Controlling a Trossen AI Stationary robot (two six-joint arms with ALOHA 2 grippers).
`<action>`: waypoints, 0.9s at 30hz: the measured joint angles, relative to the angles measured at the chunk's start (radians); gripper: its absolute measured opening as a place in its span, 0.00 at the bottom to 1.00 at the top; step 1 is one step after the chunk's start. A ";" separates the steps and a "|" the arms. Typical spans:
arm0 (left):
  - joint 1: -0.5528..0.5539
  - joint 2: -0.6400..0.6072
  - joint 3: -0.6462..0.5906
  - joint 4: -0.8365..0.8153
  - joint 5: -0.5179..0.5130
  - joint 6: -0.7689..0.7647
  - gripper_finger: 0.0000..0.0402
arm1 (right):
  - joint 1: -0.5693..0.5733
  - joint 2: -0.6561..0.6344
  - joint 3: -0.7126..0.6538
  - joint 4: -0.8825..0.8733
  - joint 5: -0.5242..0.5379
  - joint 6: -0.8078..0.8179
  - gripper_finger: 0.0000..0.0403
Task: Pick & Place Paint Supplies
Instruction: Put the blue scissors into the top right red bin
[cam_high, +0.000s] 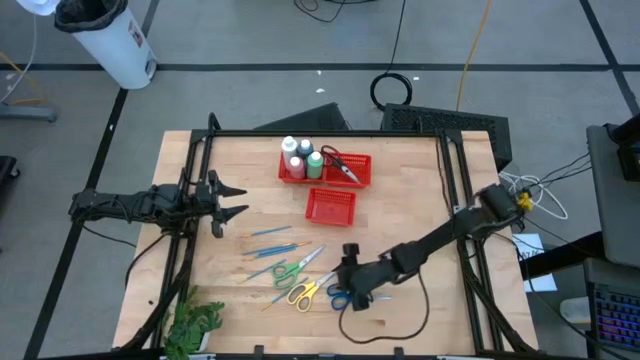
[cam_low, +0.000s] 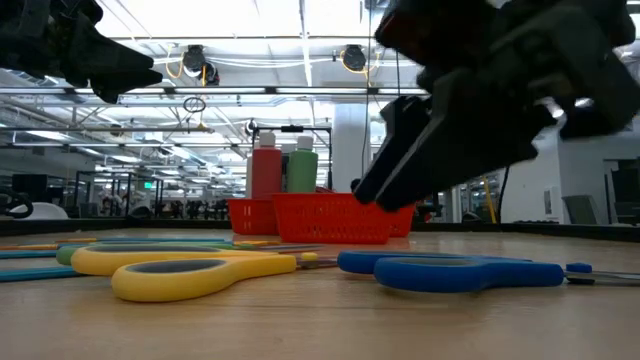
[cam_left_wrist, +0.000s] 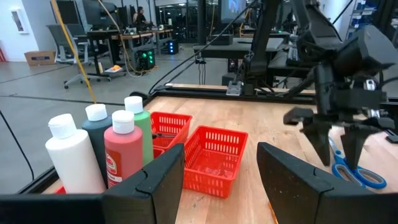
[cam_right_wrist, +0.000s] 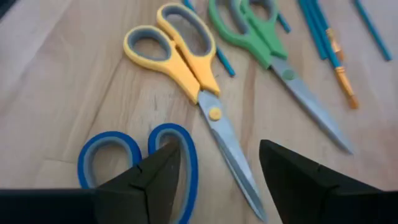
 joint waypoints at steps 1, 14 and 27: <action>0.000 0.000 0.000 0.000 0.000 0.000 0.52 | 0.000 0.014 0.006 0.003 -0.002 0.000 0.50; 0.000 0.000 0.000 0.000 0.000 0.000 0.52 | -0.030 0.042 0.019 -0.234 -0.053 0.150 0.40; 0.000 0.000 0.000 0.000 0.000 0.000 0.52 | -0.039 0.041 0.016 -0.315 -0.076 0.177 0.24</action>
